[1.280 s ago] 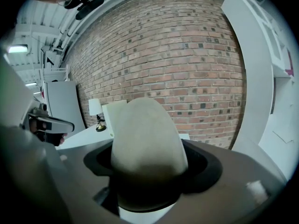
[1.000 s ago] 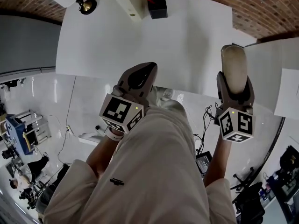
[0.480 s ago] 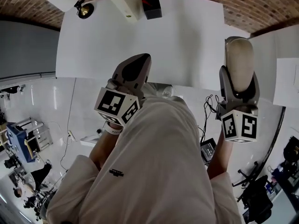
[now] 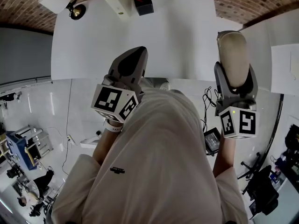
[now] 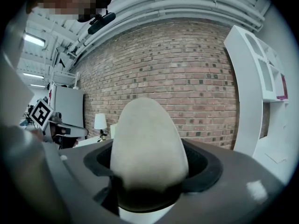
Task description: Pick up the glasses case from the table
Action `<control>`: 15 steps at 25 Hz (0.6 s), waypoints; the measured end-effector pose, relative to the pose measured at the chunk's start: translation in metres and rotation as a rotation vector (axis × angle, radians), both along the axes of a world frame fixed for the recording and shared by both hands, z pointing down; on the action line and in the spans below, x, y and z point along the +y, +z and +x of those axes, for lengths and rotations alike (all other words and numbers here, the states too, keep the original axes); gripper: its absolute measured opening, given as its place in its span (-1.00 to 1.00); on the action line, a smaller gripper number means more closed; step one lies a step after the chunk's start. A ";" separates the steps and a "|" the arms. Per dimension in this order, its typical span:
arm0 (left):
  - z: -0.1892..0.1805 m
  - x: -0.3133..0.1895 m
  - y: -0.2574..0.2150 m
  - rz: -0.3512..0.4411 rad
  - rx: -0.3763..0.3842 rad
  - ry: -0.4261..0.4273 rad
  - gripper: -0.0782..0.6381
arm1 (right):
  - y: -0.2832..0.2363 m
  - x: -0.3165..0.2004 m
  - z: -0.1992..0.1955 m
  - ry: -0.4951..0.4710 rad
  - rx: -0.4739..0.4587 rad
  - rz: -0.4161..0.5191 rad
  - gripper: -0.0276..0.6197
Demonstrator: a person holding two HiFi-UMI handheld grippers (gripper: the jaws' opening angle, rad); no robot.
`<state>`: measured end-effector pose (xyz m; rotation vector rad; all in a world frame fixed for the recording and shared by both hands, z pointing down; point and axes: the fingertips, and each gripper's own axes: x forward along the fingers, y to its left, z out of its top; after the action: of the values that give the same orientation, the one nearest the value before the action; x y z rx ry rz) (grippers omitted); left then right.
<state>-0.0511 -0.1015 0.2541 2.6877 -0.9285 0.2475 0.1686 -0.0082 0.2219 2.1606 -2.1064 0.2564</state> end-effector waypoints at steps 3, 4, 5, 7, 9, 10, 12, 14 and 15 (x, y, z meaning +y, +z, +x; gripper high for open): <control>-0.003 0.005 -0.001 -0.002 -0.004 -0.003 -0.76 | 0.005 0.008 -0.007 -0.023 -0.023 -0.018 0.30; -0.004 0.006 -0.001 -0.003 -0.007 -0.002 -0.76 | 0.006 0.009 -0.008 -0.026 -0.031 -0.020 0.30; -0.004 0.007 -0.001 -0.004 -0.010 0.000 -0.76 | 0.006 0.009 -0.010 -0.028 -0.037 -0.019 0.30; -0.003 0.008 0.000 -0.009 -0.016 0.006 -0.76 | 0.007 0.009 -0.012 -0.035 -0.043 -0.017 0.30; -0.003 0.010 0.003 -0.017 -0.023 0.015 -0.76 | 0.009 0.008 -0.017 -0.045 -0.044 -0.022 0.30; -0.003 0.011 0.003 -0.019 -0.027 0.019 -0.76 | 0.011 0.007 -0.020 -0.052 -0.045 -0.026 0.30; -0.002 0.014 0.003 -0.018 -0.033 0.028 -0.76 | 0.012 0.007 -0.024 -0.062 -0.043 -0.031 0.30; -0.001 0.016 0.001 -0.014 -0.038 0.040 -0.76 | 0.012 0.008 -0.025 -0.061 -0.045 -0.028 0.30; 0.000 0.017 0.000 -0.013 -0.042 0.046 -0.76 | 0.012 0.008 -0.025 -0.057 -0.050 -0.026 0.30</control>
<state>-0.0507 -0.0849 0.2541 2.7041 -0.8755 0.3195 0.1436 0.0002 0.2336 2.0969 -2.1752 0.3329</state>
